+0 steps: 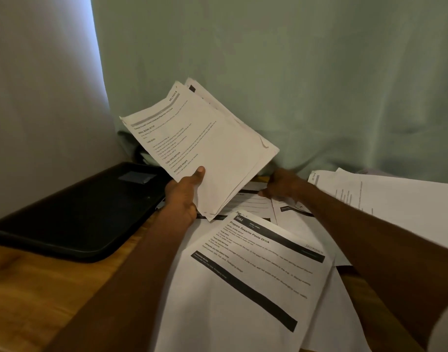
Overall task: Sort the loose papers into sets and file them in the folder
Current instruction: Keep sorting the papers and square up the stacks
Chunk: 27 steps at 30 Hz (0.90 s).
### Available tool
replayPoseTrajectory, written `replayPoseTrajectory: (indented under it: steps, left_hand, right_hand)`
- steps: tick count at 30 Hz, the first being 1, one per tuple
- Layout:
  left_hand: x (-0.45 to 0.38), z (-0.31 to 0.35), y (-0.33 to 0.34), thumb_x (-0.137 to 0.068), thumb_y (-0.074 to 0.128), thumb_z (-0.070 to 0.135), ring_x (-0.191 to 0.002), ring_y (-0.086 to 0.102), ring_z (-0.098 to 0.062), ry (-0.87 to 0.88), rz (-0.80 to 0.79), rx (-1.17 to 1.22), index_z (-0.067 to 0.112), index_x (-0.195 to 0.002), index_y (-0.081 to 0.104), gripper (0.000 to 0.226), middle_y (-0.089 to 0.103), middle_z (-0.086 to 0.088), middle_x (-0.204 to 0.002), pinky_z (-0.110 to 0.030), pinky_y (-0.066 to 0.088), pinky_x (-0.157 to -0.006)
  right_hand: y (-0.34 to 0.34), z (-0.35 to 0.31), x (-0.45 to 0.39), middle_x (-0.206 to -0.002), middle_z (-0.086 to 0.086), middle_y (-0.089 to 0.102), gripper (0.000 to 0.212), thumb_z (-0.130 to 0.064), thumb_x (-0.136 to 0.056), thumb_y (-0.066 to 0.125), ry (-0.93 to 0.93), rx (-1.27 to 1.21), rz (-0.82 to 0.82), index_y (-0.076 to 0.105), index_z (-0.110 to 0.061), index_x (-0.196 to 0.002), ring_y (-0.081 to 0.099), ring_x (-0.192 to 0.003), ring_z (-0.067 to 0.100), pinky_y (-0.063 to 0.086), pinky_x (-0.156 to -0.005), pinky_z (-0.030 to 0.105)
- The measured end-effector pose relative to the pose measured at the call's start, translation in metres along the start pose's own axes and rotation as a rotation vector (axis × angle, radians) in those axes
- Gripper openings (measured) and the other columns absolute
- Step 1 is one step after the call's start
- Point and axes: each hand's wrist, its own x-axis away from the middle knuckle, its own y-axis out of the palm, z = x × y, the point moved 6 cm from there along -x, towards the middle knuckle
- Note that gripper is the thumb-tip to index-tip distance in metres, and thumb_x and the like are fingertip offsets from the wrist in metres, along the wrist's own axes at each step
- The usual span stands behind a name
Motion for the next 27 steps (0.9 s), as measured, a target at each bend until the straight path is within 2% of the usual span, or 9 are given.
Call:
replayPoseTrajectory:
  steps: [1,3,7,10,13,16,21,24,27]
  left_hand:
    - [-0.001,0.0,-0.001,-0.084,0.083,0.01,-0.114,0.068,-0.028,0.0,0.001,0.004,0.012,-0.131,0.064,0.051,0.072,-0.006,-0.123,-0.054,0.055,-0.098]
    - [-0.002,-0.001,0.0,-0.084,0.083,0.01,-0.114,0.068,-0.028,0.001,-0.006,0.015,0.011,-0.131,0.064,0.051,0.072,-0.007,-0.124,-0.054,0.055,-0.098]
    - [-0.002,-0.002,0.0,-0.084,0.082,0.009,-0.113,0.068,-0.029,0.004,-0.011,0.016,0.011,-0.129,0.066,0.048,0.073,-0.007,-0.122,-0.056,0.054,-0.099]
    - [-0.003,0.0,0.0,-0.084,0.083,0.009,-0.111,0.07,-0.027,0.014,-0.028,0.049,0.013,-0.128,0.066,0.048,0.074,-0.007,-0.122,-0.053,0.056,-0.097]
    - [-0.002,0.003,0.003,-0.084,0.082,0.012,-0.109,0.071,-0.024,0.024,-0.084,0.075,0.019,-0.127,0.067,0.046,0.075,-0.003,-0.119,-0.046,0.06,-0.088]
    - [0.003,0.008,0.01,-0.086,0.08,0.013,-0.112,0.07,-0.025,0.04,-0.171,0.096,0.022,-0.132,0.065,0.049,0.074,-0.002,-0.121,-0.041,0.061,-0.081]
    - [0.021,0.025,0.02,-0.092,0.071,0.012,-0.114,0.069,-0.026,0.133,-0.283,0.085,0.024,-0.139,0.059,0.05,0.073,-0.002,-0.126,-0.037,0.062,-0.079]
    - [0.034,0.037,0.033,-0.095,0.067,0.009,-0.114,0.069,-0.026,0.184,-0.363,0.057,0.026,-0.145,0.053,0.055,0.07,-0.003,-0.13,-0.038,0.062,-0.079]
    - [0.045,0.05,0.051,-0.092,0.07,0.007,-0.115,0.069,-0.022,0.234,-0.384,0.041,0.028,-0.14,0.056,0.054,0.071,0.001,-0.128,-0.039,0.062,-0.082]
  right_hand:
    - [-0.002,0.0,0.002,-0.088,0.003,0.07,0.027,-0.021,-0.085,0.081,-0.01,0.032,0.041,0.067,-0.013,-0.106,0.067,-0.076,0.015,0.056,-0.063,0.027]
    - [-0.004,0.003,0.003,-0.088,0.006,0.072,0.022,-0.017,-0.085,0.079,-0.016,0.096,0.123,0.07,-0.011,-0.105,0.07,-0.079,0.02,0.06,-0.069,0.033]
    - [-0.006,0.001,0.004,-0.084,0.006,0.07,0.009,-0.015,-0.084,0.074,-0.009,0.114,0.229,0.072,-0.008,-0.09,0.067,-0.074,0.021,0.054,-0.058,0.028]
    - [-0.024,-0.004,0.005,-0.082,0.004,0.066,0.009,-0.018,-0.088,0.064,-0.029,-0.08,0.432,0.067,-0.011,-0.083,0.064,-0.077,0.024,0.053,-0.07,0.034]
    - [-0.05,-0.015,0.006,-0.084,0.004,0.063,0.011,-0.017,-0.095,0.06,-0.083,-0.328,0.499,0.066,-0.008,-0.092,0.06,-0.082,0.023,0.042,-0.07,0.03]
    - [-0.082,-0.026,0.019,-0.091,0.002,0.067,0.011,-0.018,-0.096,0.058,-0.13,-0.514,0.591,0.066,-0.011,-0.101,0.064,-0.084,0.021,0.049,-0.071,0.032]
    - [-0.154,-0.046,0.071,-0.082,-0.016,0.062,0.005,-0.01,-0.099,0.058,-0.346,-0.701,0.905,0.063,-0.01,-0.099,0.06,-0.068,-0.008,0.042,-0.063,0.011]
    - [-0.203,-0.053,0.108,-0.08,-0.012,0.061,0.003,-0.014,-0.103,0.056,-0.439,-0.86,1.043,0.056,-0.012,-0.101,0.06,-0.062,-0.009,0.047,-0.057,0.015]
    - [-0.252,-0.048,0.146,-0.083,-0.01,0.061,0.003,-0.014,-0.104,0.053,-0.475,-0.964,1.207,0.052,-0.012,-0.102,0.062,-0.065,-0.009,0.049,-0.059,0.017]
